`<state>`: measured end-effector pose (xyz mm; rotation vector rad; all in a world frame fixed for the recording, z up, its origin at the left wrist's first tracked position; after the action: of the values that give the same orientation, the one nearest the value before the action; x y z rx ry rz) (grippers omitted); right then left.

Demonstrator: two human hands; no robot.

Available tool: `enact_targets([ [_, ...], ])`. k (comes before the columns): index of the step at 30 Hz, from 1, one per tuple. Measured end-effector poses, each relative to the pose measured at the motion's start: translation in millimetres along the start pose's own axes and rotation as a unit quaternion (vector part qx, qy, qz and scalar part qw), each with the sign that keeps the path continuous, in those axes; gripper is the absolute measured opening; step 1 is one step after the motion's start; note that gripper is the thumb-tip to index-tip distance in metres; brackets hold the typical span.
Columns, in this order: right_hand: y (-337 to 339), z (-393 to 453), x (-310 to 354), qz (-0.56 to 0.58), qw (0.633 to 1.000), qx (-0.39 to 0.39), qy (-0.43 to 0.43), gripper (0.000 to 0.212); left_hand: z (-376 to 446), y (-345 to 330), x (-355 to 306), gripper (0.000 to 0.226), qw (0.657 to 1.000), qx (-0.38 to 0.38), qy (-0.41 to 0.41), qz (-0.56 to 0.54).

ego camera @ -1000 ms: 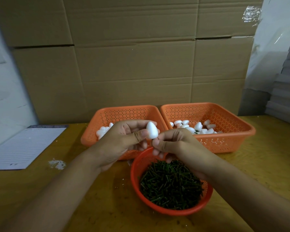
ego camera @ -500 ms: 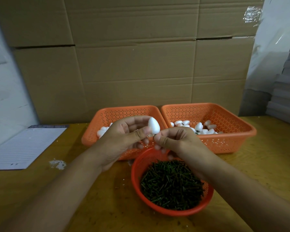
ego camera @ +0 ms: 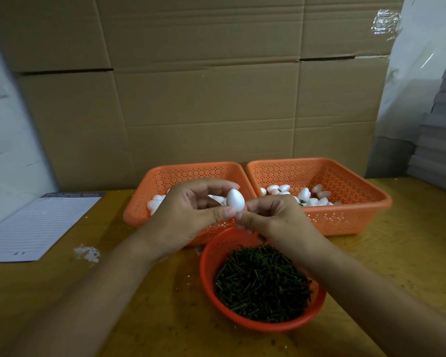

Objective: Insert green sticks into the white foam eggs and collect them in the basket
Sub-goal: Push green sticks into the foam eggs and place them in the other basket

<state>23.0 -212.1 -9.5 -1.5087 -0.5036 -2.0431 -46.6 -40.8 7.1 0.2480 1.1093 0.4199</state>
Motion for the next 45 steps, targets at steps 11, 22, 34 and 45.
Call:
enact_targets([
  [11,-2,-4,4,0.021,0.999,0.026,-0.043,0.018,2,-3,2,0.039,0.999,-0.012,0.049,0.02],
  [22,-8,-3,8,0.237,0.941,0.053,-0.234,0.017,2,-8,8,0.029,0.993,-0.017,0.112,0.044],
  [34,-6,-1,0,0.129,0.981,-0.054,-0.132,0.014,4,-4,11,0.04,0.992,-0.032,0.124,0.016],
  [45,-3,0,-2,0.115,0.986,-0.094,-0.078,0.028,3,-3,12,0.031,0.995,-0.006,0.102,0.017],
])
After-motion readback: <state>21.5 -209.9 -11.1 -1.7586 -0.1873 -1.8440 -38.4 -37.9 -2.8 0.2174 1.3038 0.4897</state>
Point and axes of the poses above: each hand's wrist, its own z-axis towards the middle knuckle, its own y-axis out of the back of the hand, x = y × z, the point moved 1 cm from there along z, towards the middle knuckle, and after that the axes turned 14 degrees about z, right-handed, at the moved point
